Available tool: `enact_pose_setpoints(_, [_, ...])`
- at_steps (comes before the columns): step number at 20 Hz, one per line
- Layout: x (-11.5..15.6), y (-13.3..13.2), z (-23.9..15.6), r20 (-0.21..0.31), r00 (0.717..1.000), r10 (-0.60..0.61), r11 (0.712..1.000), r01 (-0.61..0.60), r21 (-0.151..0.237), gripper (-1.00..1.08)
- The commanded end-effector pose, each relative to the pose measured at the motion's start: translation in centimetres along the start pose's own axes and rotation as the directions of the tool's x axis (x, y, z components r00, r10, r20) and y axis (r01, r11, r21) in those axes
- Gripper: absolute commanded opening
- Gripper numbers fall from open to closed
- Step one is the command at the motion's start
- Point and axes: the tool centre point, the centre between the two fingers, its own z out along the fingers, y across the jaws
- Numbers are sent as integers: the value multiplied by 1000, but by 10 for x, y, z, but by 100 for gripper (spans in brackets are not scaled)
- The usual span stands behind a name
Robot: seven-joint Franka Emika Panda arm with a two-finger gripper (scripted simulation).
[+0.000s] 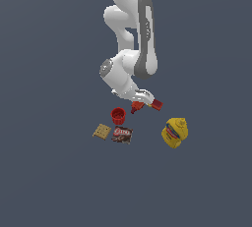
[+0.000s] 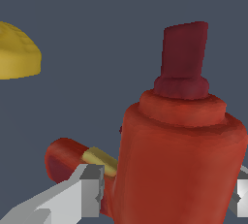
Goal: Pick up a designated object from a clutter of objects.
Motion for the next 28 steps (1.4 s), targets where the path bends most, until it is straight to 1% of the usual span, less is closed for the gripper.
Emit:
enact_pose_setpoints(1, [2,-7,-19,-3,1000,-1,1000,1,-1,-100])
enact_pose_setpoints(7, [7,-28,-75,-4,1000,2,1000,-2,-5,-100])
enact_pose_setpoints(20, [21,-80,-211,-6,1000,4,1000,-4,-9,-100])
enact_pose_setpoints(28, [30,-109,-280,-5,1000,2,1000,-2,-6,-100])
